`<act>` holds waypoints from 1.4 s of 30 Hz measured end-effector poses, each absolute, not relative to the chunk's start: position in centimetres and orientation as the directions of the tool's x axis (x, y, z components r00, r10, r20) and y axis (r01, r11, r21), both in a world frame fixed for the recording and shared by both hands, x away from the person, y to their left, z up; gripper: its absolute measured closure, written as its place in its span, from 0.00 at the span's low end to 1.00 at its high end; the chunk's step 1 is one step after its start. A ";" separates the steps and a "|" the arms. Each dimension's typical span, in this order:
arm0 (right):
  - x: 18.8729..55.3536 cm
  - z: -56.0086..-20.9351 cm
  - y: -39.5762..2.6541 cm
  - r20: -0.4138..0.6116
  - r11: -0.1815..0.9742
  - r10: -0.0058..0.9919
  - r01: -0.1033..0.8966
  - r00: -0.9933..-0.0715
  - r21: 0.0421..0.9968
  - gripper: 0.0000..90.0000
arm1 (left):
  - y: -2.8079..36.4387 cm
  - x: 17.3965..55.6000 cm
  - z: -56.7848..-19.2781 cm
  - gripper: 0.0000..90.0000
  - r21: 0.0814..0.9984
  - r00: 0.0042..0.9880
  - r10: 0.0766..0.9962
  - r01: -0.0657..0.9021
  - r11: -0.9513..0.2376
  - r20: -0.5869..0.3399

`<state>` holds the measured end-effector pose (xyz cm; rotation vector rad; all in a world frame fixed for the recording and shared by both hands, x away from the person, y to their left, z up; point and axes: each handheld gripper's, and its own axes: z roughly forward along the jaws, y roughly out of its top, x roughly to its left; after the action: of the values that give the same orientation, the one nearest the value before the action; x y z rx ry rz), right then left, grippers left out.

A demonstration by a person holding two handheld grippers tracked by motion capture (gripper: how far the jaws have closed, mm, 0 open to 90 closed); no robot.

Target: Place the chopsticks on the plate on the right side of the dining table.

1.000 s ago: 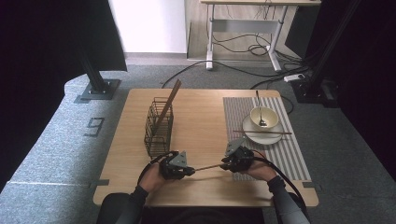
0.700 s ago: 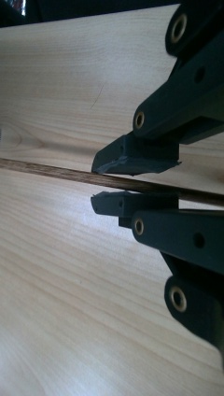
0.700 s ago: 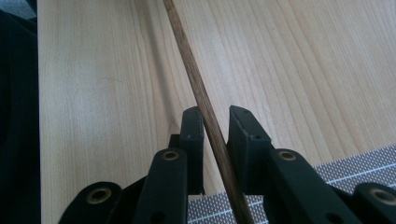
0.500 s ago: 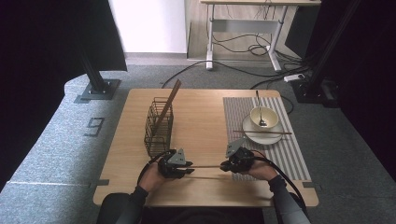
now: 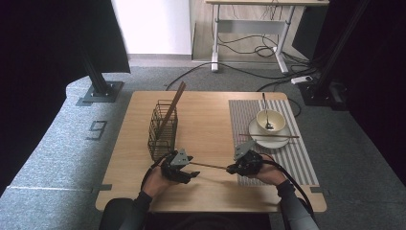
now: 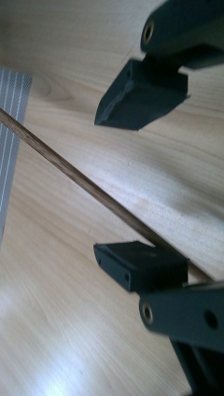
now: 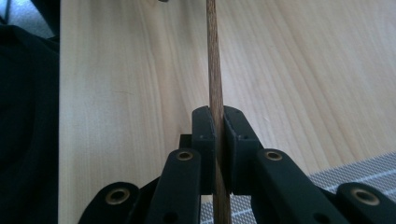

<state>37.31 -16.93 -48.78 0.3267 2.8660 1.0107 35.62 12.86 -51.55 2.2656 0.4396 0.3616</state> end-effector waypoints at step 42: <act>40.4 -47.9 -24.6 -0.040 0.618 0.593 0.422 -0.804 0.664 0.93 | 11.1 35.4 -53.9 0.00 0.744 0.890 0.455 0.285 -0.604 0.029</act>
<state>40.42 -24.57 -47.94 0.8288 2.5880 0.9639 35.40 11.05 -53.86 2.2562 0.5286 0.2748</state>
